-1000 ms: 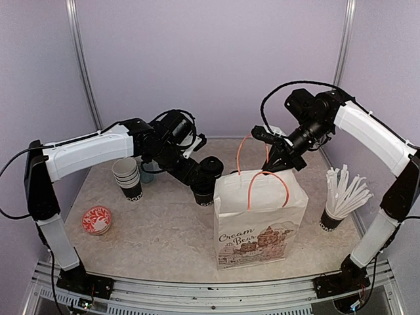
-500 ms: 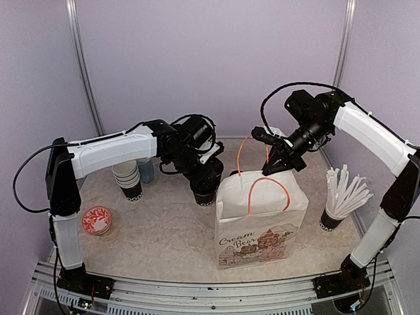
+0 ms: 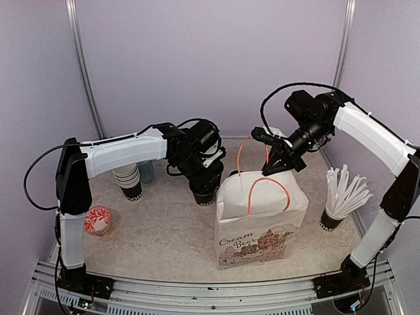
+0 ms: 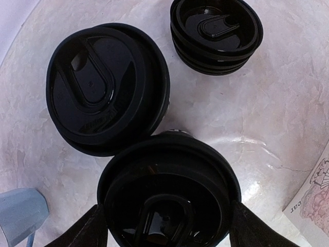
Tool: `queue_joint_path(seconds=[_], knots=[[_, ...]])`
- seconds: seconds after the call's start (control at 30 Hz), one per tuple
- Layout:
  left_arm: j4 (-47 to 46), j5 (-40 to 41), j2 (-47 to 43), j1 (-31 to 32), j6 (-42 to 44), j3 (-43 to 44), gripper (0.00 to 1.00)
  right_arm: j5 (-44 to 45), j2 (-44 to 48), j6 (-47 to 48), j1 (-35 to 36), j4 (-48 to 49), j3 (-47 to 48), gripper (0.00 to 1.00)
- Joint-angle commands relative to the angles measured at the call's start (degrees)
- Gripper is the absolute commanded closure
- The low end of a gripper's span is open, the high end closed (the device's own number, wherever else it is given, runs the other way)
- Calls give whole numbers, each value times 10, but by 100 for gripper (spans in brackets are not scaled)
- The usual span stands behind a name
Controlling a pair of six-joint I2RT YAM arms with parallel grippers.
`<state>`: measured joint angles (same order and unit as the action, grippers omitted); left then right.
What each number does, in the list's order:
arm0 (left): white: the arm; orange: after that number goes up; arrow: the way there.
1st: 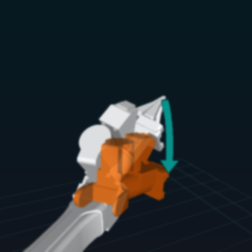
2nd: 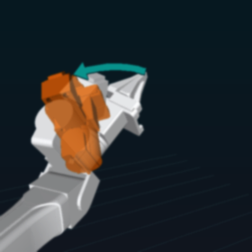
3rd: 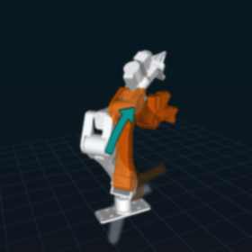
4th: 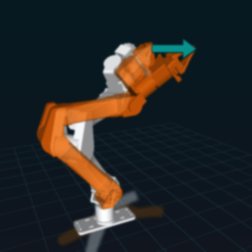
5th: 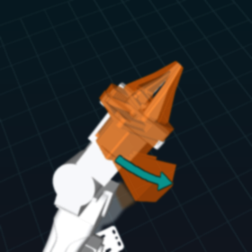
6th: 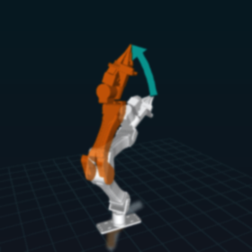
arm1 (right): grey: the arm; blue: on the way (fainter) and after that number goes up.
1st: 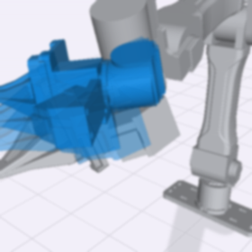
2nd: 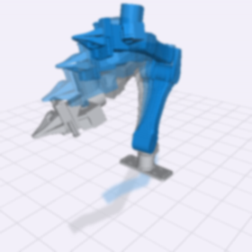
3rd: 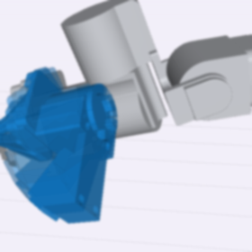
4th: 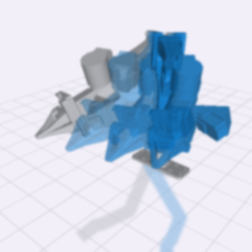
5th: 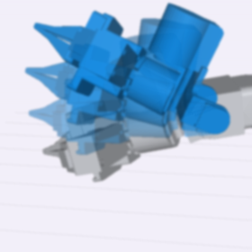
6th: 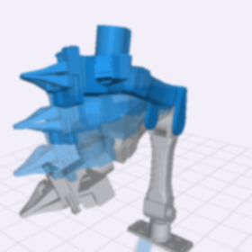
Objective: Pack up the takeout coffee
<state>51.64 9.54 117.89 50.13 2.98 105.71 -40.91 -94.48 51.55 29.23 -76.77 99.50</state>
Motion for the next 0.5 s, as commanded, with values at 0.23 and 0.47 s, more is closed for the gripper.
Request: queue_joint_path(seconds=[0.23, 0.47], knots=[[18, 4, 23, 4, 6, 26, 24, 13, -1, 0, -3, -17, -21, 100], [51, 12, 3, 8, -19, 37, 34, 5, -3, -3, -3, -20, -15, 100]])
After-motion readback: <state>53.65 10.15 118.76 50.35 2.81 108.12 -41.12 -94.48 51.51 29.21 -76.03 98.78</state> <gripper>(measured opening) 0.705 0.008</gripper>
